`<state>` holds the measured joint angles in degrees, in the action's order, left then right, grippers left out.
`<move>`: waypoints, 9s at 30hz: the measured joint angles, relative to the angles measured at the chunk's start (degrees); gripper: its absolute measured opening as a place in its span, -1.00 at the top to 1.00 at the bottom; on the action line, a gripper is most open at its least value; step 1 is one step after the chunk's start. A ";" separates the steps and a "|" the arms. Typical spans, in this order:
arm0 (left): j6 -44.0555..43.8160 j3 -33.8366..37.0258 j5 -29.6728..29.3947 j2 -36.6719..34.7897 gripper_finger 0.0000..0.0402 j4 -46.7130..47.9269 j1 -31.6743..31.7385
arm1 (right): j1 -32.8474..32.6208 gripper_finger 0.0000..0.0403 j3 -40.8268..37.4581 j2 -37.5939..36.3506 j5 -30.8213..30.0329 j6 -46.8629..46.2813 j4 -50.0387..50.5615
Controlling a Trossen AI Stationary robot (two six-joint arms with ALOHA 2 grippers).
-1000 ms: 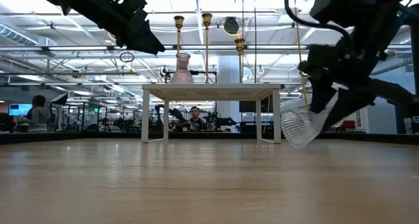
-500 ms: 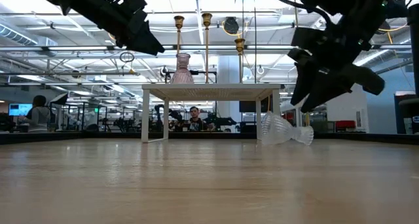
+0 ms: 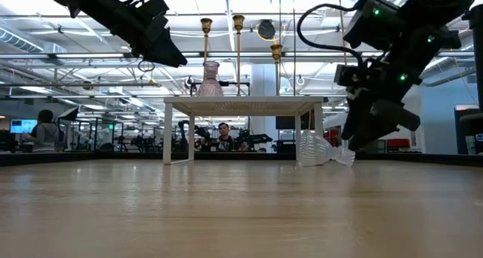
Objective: Pick & Place candle stick holders
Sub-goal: Put the middle right white glass candle holder aligned with the golden candle holder on the shelf, then put the bottom right green glass candle holder aligned with the golden candle holder on the shelf
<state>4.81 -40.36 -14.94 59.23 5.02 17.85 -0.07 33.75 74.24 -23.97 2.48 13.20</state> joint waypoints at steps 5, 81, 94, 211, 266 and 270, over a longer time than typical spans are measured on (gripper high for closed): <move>0.44 0.00 0.00 0.01 -0.35 -0.03 0.00 | 1.60 -0.16 -3.96 0.00 1.28 -0.35 -9.44; -0.56 0.00 1.14 -0.01 -0.35 -1.01 0.00 | 4.34 -0.03 -25.87 9.13 8.08 -24.24 -63.74; 0.68 0.00 1.11 -0.01 -0.35 -0.97 0.00 | 8.51 0.18 -25.69 15.37 13.50 -23.90 -72.84; -23.46 -25.97 0.99 66.33 0.81 -36.90 -16.88 | 10.18 0.78 -23.05 20.22 28.60 -17.86 -74.70; -3.40 -18.43 3.49 17.22 0.86 -9.80 -24.80 | -3.06 -0.03 -19.83 -5.45 23.89 8.94 -82.72; -3.27 -12.46 2.27 6.09 0.86 -11.02 -24.33 | -3.06 -0.03 -19.77 -4.52 23.74 8.91 -82.64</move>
<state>1.54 -52.82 -12.67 65.32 -6.00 -6.48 -3.14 13.98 69.71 -0.23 11.40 -69.44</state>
